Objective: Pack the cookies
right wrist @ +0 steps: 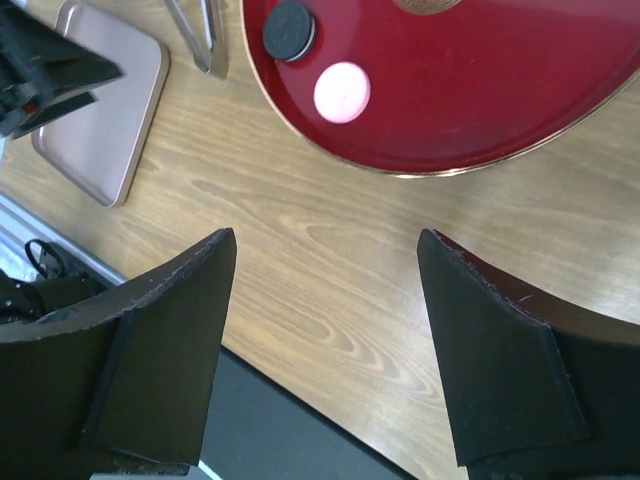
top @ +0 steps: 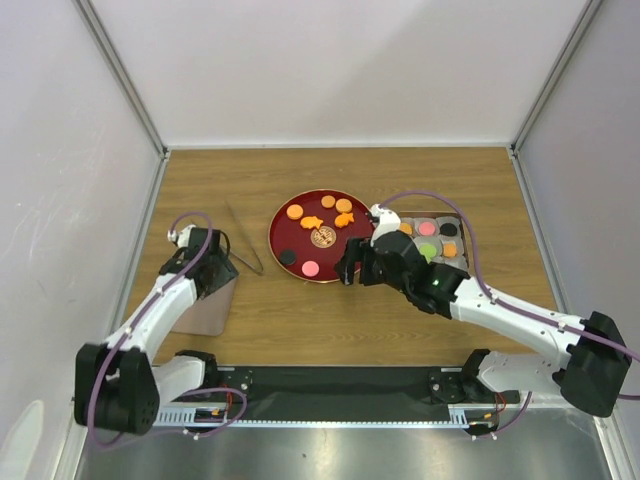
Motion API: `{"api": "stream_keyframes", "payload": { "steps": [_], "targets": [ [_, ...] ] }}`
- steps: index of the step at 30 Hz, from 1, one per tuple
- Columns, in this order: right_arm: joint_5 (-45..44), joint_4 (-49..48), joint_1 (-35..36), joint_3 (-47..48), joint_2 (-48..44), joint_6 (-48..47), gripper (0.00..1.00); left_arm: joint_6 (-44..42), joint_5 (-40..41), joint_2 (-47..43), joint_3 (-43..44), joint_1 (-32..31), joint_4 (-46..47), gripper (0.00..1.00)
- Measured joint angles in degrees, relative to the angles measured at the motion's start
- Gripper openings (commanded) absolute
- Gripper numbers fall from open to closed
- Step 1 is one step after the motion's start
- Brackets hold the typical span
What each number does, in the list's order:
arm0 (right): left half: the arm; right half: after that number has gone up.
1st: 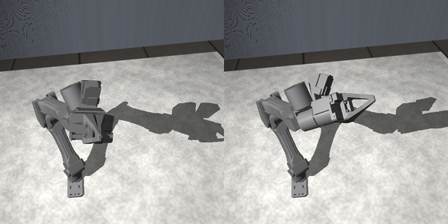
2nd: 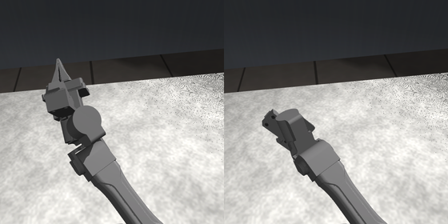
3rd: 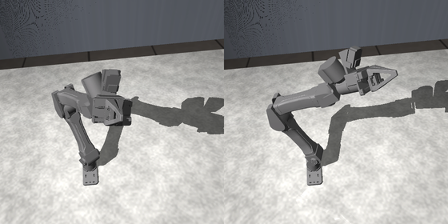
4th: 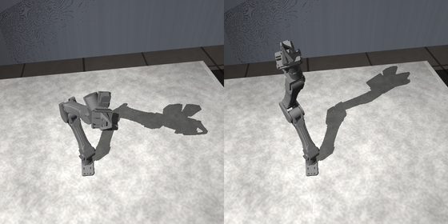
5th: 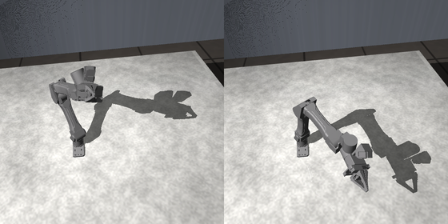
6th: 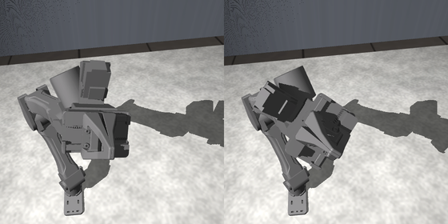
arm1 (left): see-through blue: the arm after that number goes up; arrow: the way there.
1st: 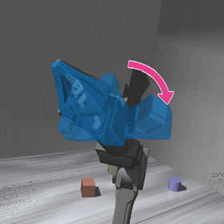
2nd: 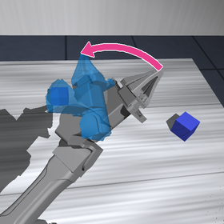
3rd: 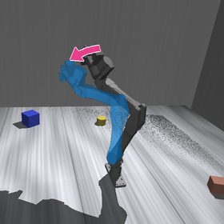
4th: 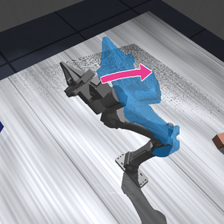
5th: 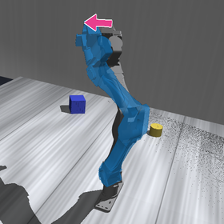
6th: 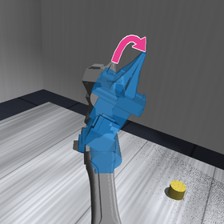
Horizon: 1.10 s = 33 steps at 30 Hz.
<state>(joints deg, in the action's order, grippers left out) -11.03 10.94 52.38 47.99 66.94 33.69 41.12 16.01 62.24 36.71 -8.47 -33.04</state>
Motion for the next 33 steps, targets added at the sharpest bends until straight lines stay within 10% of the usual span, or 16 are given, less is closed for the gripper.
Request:
{"api": "stream_keyframes", "payload": {
  "steps": [33],
  "targets": [
    [-0.09,-0.07,2.32,-3.65,-4.2,1.31,0.78,-4.85,-5.09,18.67,4.07,1.16,2.69,0.45]
  ]
}}
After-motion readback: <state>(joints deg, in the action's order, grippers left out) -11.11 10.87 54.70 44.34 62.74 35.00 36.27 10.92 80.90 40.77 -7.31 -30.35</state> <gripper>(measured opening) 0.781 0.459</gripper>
